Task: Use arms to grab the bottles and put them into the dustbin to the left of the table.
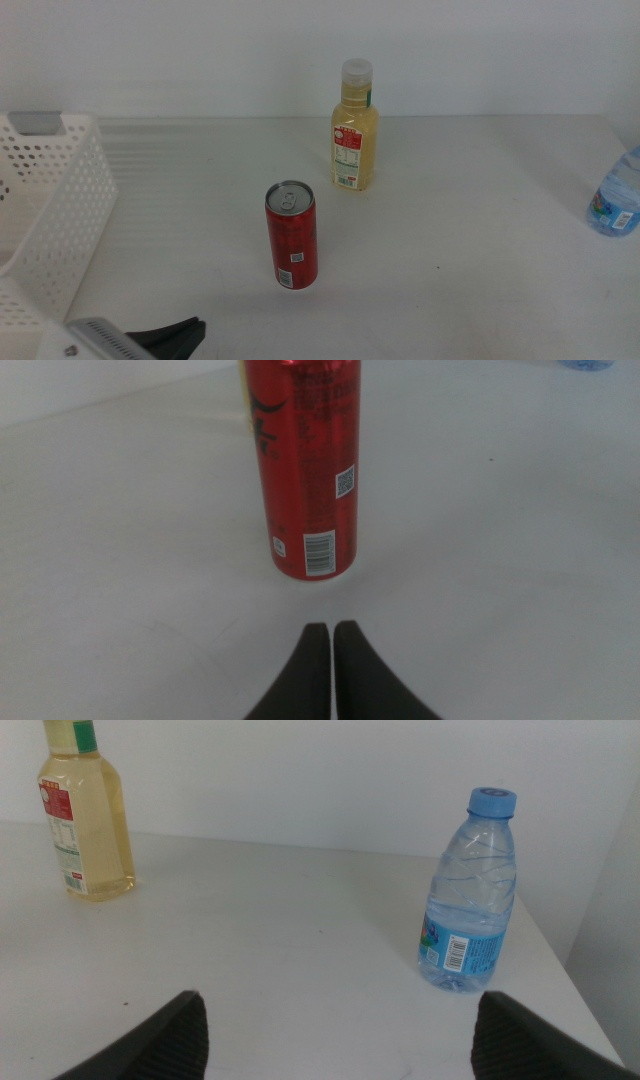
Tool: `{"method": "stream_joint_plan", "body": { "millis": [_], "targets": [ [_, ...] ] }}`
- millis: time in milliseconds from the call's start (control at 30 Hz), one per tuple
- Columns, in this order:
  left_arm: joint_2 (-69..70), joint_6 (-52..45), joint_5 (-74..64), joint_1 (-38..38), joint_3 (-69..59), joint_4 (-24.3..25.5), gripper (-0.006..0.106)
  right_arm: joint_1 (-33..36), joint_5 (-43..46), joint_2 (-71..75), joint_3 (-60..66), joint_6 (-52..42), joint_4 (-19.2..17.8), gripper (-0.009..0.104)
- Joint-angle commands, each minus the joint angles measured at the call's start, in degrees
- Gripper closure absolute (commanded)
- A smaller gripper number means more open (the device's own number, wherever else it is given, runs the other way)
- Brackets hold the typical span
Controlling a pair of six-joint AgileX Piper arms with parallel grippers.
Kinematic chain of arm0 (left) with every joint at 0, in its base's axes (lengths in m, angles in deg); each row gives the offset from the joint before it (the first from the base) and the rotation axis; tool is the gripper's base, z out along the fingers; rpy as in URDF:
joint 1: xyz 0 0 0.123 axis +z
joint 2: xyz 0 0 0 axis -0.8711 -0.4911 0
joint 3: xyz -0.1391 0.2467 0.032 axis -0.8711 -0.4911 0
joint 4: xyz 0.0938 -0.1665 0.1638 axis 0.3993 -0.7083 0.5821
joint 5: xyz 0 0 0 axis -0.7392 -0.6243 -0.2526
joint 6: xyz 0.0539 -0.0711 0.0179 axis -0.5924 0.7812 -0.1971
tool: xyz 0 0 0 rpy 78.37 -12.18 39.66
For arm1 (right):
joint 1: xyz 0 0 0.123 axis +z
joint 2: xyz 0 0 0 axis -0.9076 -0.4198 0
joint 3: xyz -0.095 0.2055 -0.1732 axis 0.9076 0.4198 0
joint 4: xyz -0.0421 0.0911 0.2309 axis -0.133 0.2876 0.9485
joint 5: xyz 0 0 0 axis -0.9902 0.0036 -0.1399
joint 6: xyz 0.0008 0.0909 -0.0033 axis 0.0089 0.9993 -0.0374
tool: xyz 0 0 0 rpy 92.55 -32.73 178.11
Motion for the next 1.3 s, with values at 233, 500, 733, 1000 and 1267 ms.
{"method": "stream_joint_plan", "body": {
  "millis": [233, 500, 733, 1000, 1267],
  "targets": [
    [-13.9, 3.1, 25.64, -2.19, -0.25, -2.72, 0.102, -0.45, 4.1, 1.6, -0.46, -0.52, -0.31, 0.019],
    [-14.16, 3.1, 27.3, -2.19, -0.36, -2.72, 0.102, -0.45, 4.1, 1.6, -0.46, -0.52, -0.31, 0.019],
    [-14.16, 2.58, 28.21, -2.19, -0.36, -2.97, 0.102, -0.45, 4.1, 1.6, -0.46, -0.52, -0.31, 0.019],
    [-14.16, 2.8, 29.35, -2.19, -0.26, -3.12, 0.102, -0.45, 4.1, 1.6, -0.46, -0.52, -0.31, 0.019],
    [-14.16, 5.39, 31.21, -2.19, -0.26, -4.19, 0.102, -0.45, 4.1, 1.6, -0.46, -0.52, -0.31, 0.019]
  ]
}}
